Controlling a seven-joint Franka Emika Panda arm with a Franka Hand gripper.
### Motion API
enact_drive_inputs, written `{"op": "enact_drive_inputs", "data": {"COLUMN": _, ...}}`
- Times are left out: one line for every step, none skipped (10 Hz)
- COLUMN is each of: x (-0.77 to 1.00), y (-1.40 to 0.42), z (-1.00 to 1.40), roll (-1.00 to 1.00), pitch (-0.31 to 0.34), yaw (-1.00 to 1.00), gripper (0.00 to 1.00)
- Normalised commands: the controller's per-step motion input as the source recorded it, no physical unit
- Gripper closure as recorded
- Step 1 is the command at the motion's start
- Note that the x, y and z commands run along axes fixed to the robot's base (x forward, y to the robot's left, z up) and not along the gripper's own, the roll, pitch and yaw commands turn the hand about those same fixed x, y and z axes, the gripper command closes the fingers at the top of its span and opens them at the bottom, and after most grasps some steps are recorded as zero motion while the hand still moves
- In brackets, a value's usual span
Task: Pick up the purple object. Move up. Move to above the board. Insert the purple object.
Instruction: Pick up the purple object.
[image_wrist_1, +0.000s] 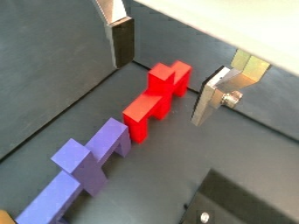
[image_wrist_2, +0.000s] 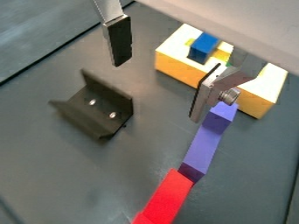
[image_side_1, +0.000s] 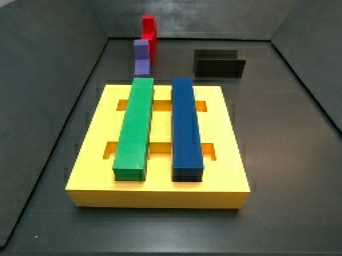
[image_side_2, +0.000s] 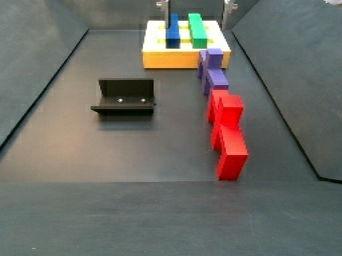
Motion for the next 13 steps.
{"op": "enact_drive_inputs", "data": {"x": 0.03, "y": -0.05, "z": 0.00, "roll": -0.25, "pitch": -0.133, "yaw": -0.84, "gripper": 0.00}}
{"op": "enact_drive_inputs", "data": {"x": 0.02, "y": -0.04, "z": 0.00, "roll": -0.26, "pitch": -0.134, "yaw": -0.86, "gripper": 0.00}}
{"op": "enact_drive_inputs", "data": {"x": 0.00, "y": -0.03, "z": 0.00, "roll": -0.26, "pitch": -0.137, "yaw": -0.87, "gripper": 0.00}}
{"op": "enact_drive_inputs", "data": {"x": 0.00, "y": -0.04, "z": 0.00, "roll": -0.25, "pitch": -0.137, "yaw": -0.88, "gripper": 0.00}}
{"op": "enact_drive_inputs", "data": {"x": 0.00, "y": -0.04, "z": 0.00, "roll": -0.25, "pitch": -0.137, "yaw": -0.89, "gripper": 0.00}}
{"op": "enact_drive_inputs", "data": {"x": 0.00, "y": -0.03, "z": 0.00, "roll": -0.25, "pitch": -0.136, "yaw": -0.90, "gripper": 0.00}}
{"op": "enact_drive_inputs", "data": {"x": 0.00, "y": -0.02, "z": 0.00, "roll": -0.26, "pitch": -0.129, "yaw": -0.89, "gripper": 0.00}}
{"op": "enact_drive_inputs", "data": {"x": 0.00, "y": -0.03, "z": 0.00, "roll": -0.26, "pitch": -0.129, "yaw": -0.89, "gripper": 0.00}}
{"op": "enact_drive_inputs", "data": {"x": 0.00, "y": -0.05, "z": 0.00, "roll": -0.24, "pitch": -0.100, "yaw": -0.90, "gripper": 0.00}}
{"op": "enact_drive_inputs", "data": {"x": 0.01, "y": -0.05, "z": 0.02, "roll": -0.21, "pitch": -0.066, "yaw": -0.92, "gripper": 0.00}}
{"op": "enact_drive_inputs", "data": {"x": 0.00, "y": -0.03, "z": 0.01, "roll": -0.20, "pitch": -0.084, "yaw": -0.94, "gripper": 0.00}}
{"op": "enact_drive_inputs", "data": {"x": 0.00, "y": -0.02, "z": 0.00, "roll": -0.20, "pitch": -0.093, "yaw": -0.95, "gripper": 0.00}}
{"op": "enact_drive_inputs", "data": {"x": 0.00, "y": -0.03, "z": 0.00, "roll": -0.19, "pitch": -0.079, "yaw": -0.95, "gripper": 0.00}}
